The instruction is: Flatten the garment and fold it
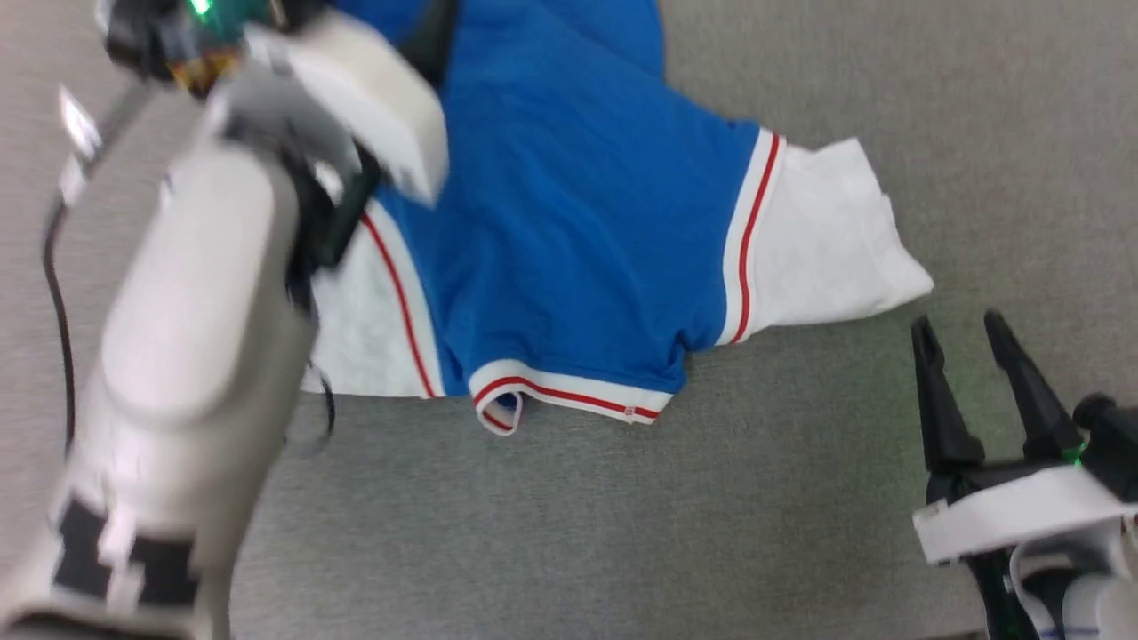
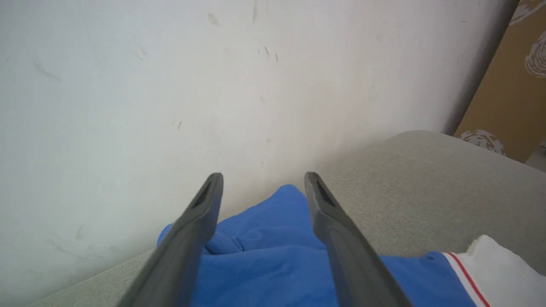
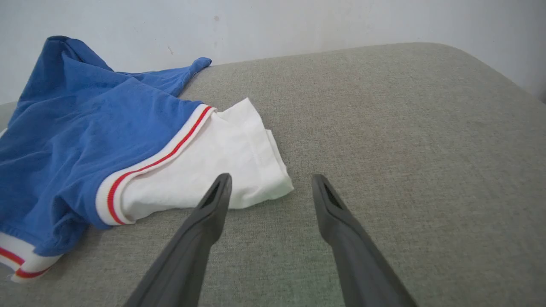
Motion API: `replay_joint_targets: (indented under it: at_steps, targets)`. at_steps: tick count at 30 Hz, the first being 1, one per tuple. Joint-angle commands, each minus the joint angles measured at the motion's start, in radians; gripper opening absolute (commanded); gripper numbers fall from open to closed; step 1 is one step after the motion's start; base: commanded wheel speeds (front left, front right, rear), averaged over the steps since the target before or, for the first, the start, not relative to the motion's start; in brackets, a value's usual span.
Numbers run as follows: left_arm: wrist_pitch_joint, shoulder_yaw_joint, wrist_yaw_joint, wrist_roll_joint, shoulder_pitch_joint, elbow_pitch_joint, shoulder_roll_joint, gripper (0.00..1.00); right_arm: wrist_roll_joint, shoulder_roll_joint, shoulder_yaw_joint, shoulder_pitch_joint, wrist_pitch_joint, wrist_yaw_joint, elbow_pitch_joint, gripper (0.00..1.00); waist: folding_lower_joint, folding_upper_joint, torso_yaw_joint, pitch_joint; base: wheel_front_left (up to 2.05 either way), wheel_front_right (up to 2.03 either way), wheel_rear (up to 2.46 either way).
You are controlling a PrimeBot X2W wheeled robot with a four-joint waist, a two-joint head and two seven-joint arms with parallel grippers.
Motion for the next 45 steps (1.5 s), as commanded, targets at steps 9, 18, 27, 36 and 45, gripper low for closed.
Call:
replay_joint_targets:
  at_steps: [9,18,27,36,45]
  targets:
    - [0.241,-0.183,-0.009,-0.023,0.450,-0.403,0.090,1.00,0.003,0.003,-0.021,0.086,0.031,-0.001,-0.022,1.00,0.0001,-0.0001,0.116,-0.211,0.00,0.00,0.00]
    - [0.253,-0.449,-0.053,0.186,0.476,-0.220,0.110,1.00,-0.007,0.003,-0.003,0.087,0.064,-0.001,-0.058,1.00,0.0001,-0.0001,0.139,-0.186,0.00,0.00,0.00]
    - [0.196,-0.505,-0.048,0.269,0.357,0.079,0.038,1.00,-0.024,0.003,-0.001,0.086,0.087,-0.001,-0.084,1.00,0.0001,-0.0001,0.121,-0.161,0.00,0.00,0.00]
    - [0.165,-0.485,-0.037,0.212,0.378,0.069,0.027,0.00,-0.014,0.003,-0.004,0.092,0.088,-0.001,-0.079,1.00,0.0001,-0.0001,0.119,-0.175,0.00,0.00,0.00]
    - [0.342,-0.547,-0.064,0.076,0.553,-0.265,0.145,0.00,-0.006,0.003,-0.004,0.105,0.086,-0.001,-0.071,1.00,0.0001,-0.0001,0.152,-0.200,0.00,0.00,0.00]
